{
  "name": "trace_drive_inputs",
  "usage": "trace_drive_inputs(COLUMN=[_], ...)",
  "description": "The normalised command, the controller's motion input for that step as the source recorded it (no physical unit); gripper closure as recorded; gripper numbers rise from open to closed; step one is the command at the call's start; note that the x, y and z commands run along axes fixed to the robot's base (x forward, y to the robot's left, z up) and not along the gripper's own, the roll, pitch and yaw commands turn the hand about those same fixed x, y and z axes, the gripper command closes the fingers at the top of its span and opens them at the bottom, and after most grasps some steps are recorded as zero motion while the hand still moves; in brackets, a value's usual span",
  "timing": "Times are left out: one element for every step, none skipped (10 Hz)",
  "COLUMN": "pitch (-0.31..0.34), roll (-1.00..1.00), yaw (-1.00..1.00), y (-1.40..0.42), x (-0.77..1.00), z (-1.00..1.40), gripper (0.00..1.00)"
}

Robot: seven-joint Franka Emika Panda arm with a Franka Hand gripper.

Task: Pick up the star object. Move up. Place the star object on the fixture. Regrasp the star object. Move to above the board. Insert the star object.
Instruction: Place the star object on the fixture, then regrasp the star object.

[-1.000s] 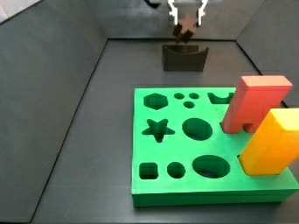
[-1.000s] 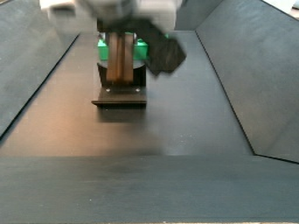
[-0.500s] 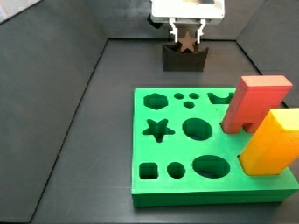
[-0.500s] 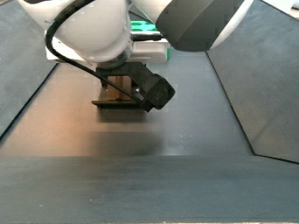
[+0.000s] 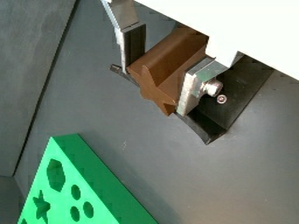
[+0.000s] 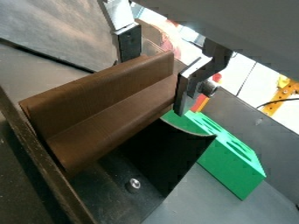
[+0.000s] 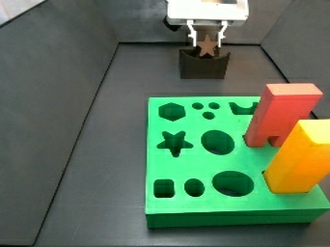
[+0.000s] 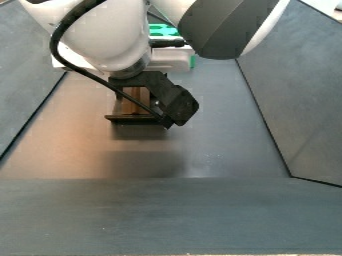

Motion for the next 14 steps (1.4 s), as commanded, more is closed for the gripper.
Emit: trace_drive_inputs(pitch=[0.0, 0.0, 0.019, 0.021, 0.031, 0.037, 0.048, 0.052, 0.061, 0.07, 0.068, 0.066, 0.063, 0.054], roll=[0.0, 0.0, 0.07, 0.07, 0.07, 0.06, 0.05, 0.05, 0.04, 0.04, 0.03, 1.0, 1.0, 1.0], yaw=[0.0, 0.0, 0.01, 0.01, 0.02, 0.01, 0.01, 0.0, -0.01, -0.02, -0.02, 0.02, 0.02, 0.02], y=[-0.5, 0.0, 0.0, 0.0, 0.0, 0.0, 0.01, 0.01, 0.01, 0.01, 0.01, -0.75, -0.72, -0.59], x=[0.0, 0.0, 0.0, 0.0, -0.02, -0.03, -0.04, -0.04, -0.03, -0.03, -0.02, -0.11, -0.09, -0.1], z=[-0.17, 0.0, 1.0, 1.0, 1.0, 1.0, 1.0, 0.94, 0.69, 0.43, 0.24, 0.47, 0.41, 0.3], gripper=[1.0, 0.0, 0.0, 0.0, 0.0, 0.0, 0.0, 0.0, 0.0, 0.0, 0.0, 0.0, 0.0, 0.0])
